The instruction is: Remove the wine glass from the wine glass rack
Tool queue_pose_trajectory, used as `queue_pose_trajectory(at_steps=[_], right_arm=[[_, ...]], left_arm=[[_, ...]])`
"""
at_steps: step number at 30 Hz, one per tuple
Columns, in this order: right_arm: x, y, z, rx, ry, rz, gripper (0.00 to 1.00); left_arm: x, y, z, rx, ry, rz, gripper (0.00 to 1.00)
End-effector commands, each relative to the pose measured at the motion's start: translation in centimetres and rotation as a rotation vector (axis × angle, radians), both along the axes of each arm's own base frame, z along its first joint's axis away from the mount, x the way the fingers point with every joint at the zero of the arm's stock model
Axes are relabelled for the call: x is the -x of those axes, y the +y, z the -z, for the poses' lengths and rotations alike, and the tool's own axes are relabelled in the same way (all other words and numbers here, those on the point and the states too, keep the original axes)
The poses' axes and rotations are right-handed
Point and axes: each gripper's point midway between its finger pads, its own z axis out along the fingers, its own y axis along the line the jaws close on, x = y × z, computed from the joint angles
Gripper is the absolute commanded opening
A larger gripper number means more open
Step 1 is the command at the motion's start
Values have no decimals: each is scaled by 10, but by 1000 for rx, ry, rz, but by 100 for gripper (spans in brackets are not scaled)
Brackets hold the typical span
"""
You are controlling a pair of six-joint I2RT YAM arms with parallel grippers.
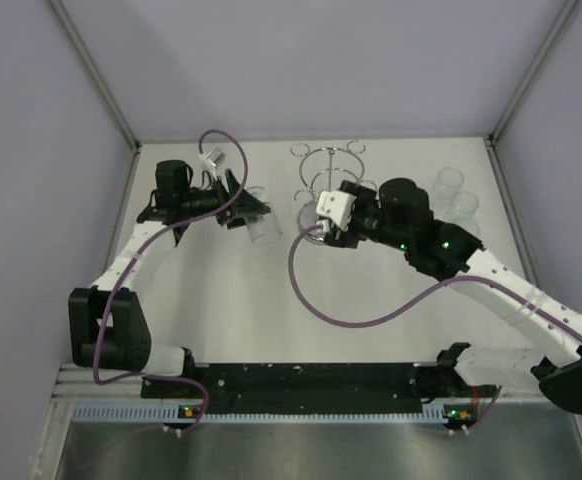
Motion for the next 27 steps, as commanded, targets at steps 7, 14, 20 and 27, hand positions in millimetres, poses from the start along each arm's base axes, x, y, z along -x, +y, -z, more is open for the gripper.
queue_pose_trajectory(at_steps=[7, 14, 20, 27], right_arm=[[32, 108, 11, -49, -212, -212, 60], [27, 147, 24, -153, -44, -178, 54], [4, 159, 29, -209, 29, -42, 48], [2, 166, 41, -200, 58, -36, 2]], left_arm=[[33, 0, 3, 363, 524, 19, 0], [36, 0, 19, 406, 791, -71, 0], [39, 0, 24, 405, 802, -85, 0], [43, 0, 28, 394, 812, -105, 0]])
